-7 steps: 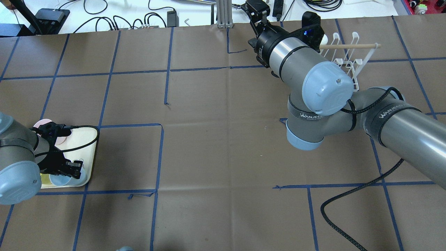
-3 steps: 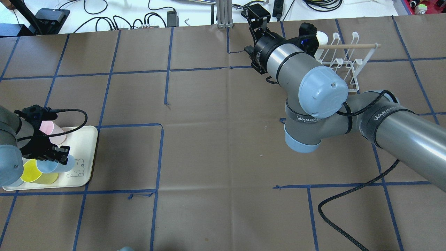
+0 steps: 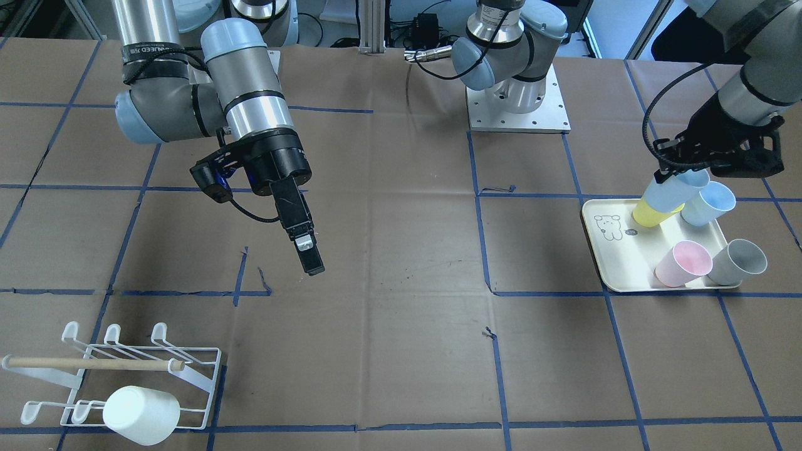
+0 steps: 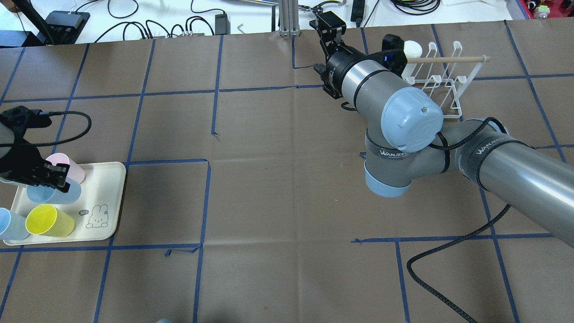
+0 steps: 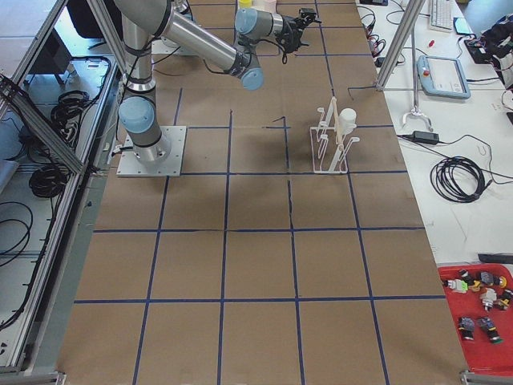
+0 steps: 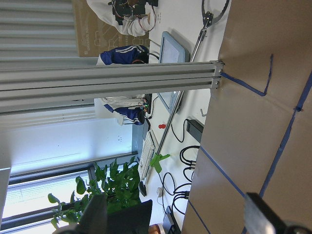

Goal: Transfer IKEA cup to right arm and place on rack

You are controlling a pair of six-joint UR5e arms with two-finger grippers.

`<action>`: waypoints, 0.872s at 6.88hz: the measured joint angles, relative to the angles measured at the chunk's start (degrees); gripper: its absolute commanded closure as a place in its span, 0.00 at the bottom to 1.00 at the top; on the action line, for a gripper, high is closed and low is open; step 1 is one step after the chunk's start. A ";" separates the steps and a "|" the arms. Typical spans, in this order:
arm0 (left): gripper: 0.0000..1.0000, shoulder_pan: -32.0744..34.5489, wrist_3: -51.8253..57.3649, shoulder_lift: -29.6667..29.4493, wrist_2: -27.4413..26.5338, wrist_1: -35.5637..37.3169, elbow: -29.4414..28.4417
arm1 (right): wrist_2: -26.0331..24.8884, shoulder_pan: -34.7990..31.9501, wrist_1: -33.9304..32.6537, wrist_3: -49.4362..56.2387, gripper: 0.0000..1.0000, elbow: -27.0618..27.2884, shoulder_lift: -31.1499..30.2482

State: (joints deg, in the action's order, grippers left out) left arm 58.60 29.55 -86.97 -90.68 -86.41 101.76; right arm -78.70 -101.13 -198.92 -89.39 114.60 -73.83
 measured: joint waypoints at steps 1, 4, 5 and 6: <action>1.00 0.87 -0.72 -1.87 0.26 -3.99 -5.07 | 0.02 0.00 -0.04 0.00 0.00 0.00 0.03; 1.00 3.07 1.98 -9.56 11.17 -5.80 -15.58 | 0.00 0.04 -0.07 0.00 0.00 0.04 0.12; 1.00 3.89 2.88 -12.50 19.67 -5.27 -18.30 | 0.02 0.00 -0.05 0.00 0.00 0.07 0.15; 1.00 4.41 3.93 -14.96 29.77 -4.58 -19.72 | 0.03 -0.01 0.00 0.00 0.00 0.08 0.17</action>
State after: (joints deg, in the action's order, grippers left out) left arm 63.01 33.47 -101.93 -60.91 -90.99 82.04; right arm -78.67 -101.14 -198.92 -89.39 114.68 -73.66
